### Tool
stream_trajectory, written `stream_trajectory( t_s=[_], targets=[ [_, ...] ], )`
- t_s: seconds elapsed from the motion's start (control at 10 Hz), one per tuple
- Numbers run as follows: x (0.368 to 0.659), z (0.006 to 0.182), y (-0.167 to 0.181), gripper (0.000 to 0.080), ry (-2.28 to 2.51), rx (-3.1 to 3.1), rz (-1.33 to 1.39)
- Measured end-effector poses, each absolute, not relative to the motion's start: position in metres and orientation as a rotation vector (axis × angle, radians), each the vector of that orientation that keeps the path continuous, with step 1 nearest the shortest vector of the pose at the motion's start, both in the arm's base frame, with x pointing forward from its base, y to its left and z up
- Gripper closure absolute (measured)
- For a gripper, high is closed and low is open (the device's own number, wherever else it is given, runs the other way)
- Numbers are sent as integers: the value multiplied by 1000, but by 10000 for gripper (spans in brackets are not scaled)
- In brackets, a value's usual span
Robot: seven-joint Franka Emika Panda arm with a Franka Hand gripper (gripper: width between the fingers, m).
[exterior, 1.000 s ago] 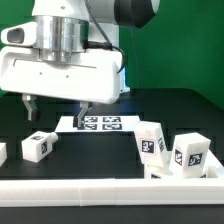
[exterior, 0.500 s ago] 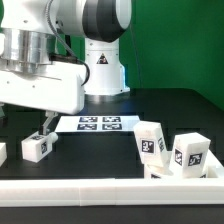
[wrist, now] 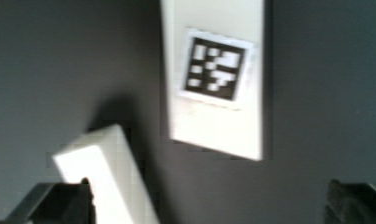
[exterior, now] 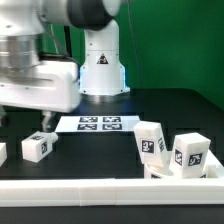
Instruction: Assemble stool
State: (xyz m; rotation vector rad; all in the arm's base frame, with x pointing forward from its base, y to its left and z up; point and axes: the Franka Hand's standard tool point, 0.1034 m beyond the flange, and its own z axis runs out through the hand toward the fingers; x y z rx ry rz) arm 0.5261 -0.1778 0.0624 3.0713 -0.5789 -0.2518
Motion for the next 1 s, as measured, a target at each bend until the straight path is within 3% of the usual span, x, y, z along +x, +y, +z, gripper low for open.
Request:
stream_trajectory(
  t_s=[0.6,1.0],
  targets=[
    [510,63,-179,150,-609,3025,-861],
    [526,70,-165,150,-580,3047,-868]
  ],
)
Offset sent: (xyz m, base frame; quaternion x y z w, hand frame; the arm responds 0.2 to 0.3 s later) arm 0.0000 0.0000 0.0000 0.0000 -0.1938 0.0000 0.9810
